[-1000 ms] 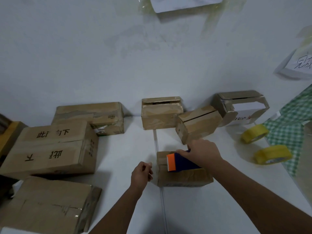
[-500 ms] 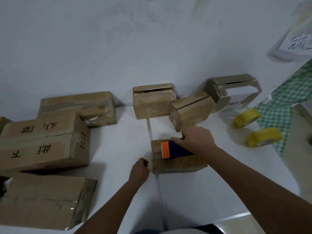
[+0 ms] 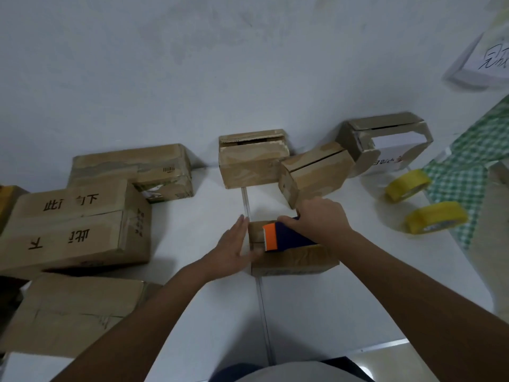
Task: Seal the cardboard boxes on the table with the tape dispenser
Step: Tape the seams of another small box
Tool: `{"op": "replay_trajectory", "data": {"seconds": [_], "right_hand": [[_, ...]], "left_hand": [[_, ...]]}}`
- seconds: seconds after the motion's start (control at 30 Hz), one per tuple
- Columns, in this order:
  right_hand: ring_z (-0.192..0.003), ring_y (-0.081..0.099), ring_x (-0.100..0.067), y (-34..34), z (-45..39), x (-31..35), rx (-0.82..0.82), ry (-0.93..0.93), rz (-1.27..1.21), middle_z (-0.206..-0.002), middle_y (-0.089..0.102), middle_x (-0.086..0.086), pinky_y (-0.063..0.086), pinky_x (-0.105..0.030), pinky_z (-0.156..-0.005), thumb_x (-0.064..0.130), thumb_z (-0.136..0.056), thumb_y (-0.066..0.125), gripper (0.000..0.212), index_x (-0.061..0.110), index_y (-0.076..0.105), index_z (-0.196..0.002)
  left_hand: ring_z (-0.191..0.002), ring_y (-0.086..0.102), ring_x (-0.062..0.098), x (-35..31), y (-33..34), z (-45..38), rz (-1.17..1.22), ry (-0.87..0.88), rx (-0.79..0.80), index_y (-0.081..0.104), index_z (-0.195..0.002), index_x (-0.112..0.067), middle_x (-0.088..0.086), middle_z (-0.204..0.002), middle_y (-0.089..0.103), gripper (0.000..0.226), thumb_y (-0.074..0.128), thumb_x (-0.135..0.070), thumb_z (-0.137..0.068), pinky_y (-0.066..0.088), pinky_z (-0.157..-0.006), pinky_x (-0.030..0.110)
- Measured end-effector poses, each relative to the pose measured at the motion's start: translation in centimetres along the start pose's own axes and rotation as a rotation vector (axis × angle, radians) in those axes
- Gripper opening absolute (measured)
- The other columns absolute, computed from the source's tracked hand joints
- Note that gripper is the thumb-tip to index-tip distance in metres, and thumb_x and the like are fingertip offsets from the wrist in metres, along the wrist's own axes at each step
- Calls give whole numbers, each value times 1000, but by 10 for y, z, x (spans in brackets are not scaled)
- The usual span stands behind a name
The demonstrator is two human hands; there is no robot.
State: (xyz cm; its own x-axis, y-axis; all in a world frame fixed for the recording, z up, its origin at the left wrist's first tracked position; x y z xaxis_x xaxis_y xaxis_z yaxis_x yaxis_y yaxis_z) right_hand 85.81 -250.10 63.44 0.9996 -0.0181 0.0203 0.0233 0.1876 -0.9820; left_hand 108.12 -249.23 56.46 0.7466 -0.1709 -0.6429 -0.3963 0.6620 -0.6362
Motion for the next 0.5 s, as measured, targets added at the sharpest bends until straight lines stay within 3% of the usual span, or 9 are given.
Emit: {"op": "replay_trajectory", "data": {"seconds": [0.07,0.13,0.33,0.5], "right_hand": [[-58,55,-12,-2,0,2,6,3,12,-63,56,3,51,-28,-61,74,-86,40,61,18,57,-70],[-59,56,-13,-3,1,4,7,-4,31,-64,54,3,52,-28,-63,73,-87,39,58,19,54,-70],[-68,56,-14,-17,-5,-1,272,-68,-67,-72,55,3,50,-31,-68,70,-85,47,48,23,49,-75],[-68,59,-16,-19,2,-4,247,-87,-96,-74,60,0,55,-35,-71,74,-82,50,56,18,59,-78]], "left_hand": [[-150,-17,19,-12,5,-10,-340,108,25,-13,-156,-17,3,-163,-22,118,49,-80,-79,-7,-123,42],[-151,-14,24,-15,10,-17,-515,159,-35,-11,-156,-12,8,-164,-17,121,58,-75,-79,-7,-122,47],[-147,17,22,-4,14,-18,-424,254,-160,7,-157,-13,7,-161,16,119,66,-74,-74,4,-123,38],[-137,33,22,3,6,-20,-400,320,-137,18,-155,-15,5,-154,29,116,70,-73,-69,28,-117,37]]}}
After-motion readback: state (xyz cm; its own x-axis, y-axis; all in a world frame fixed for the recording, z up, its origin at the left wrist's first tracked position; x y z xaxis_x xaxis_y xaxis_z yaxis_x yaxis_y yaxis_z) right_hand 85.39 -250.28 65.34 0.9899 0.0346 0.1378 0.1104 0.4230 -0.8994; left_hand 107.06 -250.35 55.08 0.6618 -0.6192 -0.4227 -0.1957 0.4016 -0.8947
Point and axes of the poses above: each hand's wrist, its own z-axis away from the middle knuckle, its own y-axis out of the palm, x = y × z, the point moved 2 cm from there along -z, towards the middle knuckle
